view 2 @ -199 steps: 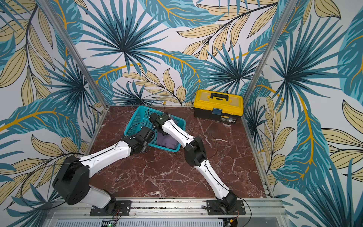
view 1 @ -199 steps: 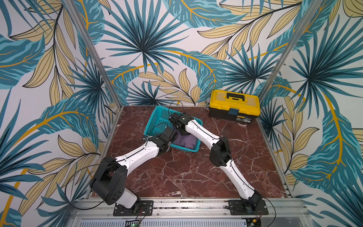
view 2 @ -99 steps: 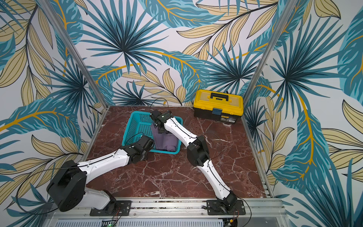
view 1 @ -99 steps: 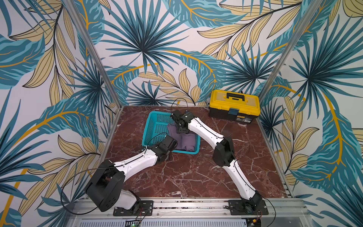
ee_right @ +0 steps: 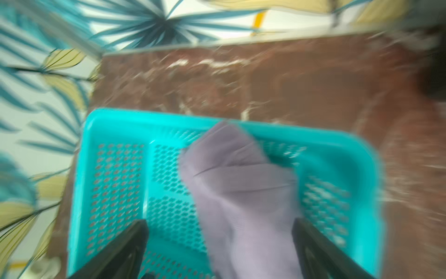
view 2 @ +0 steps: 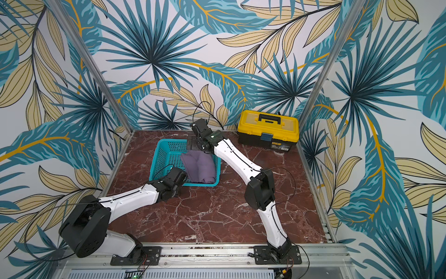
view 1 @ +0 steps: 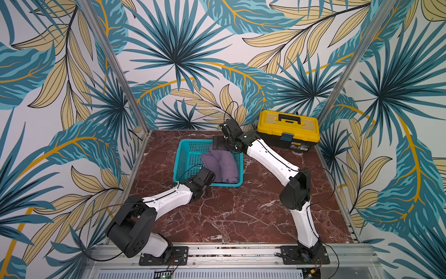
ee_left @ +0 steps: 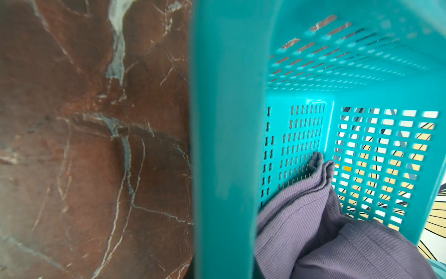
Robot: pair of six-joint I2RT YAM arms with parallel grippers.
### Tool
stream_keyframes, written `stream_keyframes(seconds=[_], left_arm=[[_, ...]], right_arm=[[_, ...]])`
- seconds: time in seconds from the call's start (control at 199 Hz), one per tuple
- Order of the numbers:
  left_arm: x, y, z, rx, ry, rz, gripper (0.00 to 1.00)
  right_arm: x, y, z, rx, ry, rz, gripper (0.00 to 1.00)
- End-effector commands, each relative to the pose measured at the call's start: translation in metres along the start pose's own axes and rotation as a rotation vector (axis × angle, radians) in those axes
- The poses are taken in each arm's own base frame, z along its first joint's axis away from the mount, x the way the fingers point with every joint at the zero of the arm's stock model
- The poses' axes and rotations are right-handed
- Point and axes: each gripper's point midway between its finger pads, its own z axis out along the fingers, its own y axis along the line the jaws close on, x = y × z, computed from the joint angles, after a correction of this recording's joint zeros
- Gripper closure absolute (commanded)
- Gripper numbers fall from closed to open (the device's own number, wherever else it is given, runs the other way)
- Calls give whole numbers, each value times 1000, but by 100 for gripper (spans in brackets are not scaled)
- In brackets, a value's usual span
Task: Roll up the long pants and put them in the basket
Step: Place the long pant in the bin.
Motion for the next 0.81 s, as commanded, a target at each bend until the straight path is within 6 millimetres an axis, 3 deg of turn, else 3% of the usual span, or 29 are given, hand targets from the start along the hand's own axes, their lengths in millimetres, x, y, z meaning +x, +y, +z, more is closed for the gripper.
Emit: stream_keyframes(seconds=[0.0,0.217,0.292,0.378,0.468,0.569,0.675,0.801], left_arm=[[-7,-10,5,41,-30,-9,100],[-4,-21,5,62,19,0,100],[-1,-24,5,66,35,13,100],[0,-26,5,68,49,21,100],[-2,-25,4,66,57,24,100],[-6,-22,4,58,56,19,100],[-11,-18,7,48,63,14,100],[-10,-19,8,43,90,29,100]], right_arm=[[27,42,13,-263,98,8,3],[52,61,42,-396,194,177,1],[59,55,57,-358,205,217,1],[59,44,60,-295,180,219,1],[51,17,50,-144,126,209,1],[34,-8,22,-20,15,129,1],[30,-7,1,-43,3,-41,1],[44,-6,-3,-165,104,-151,1]])
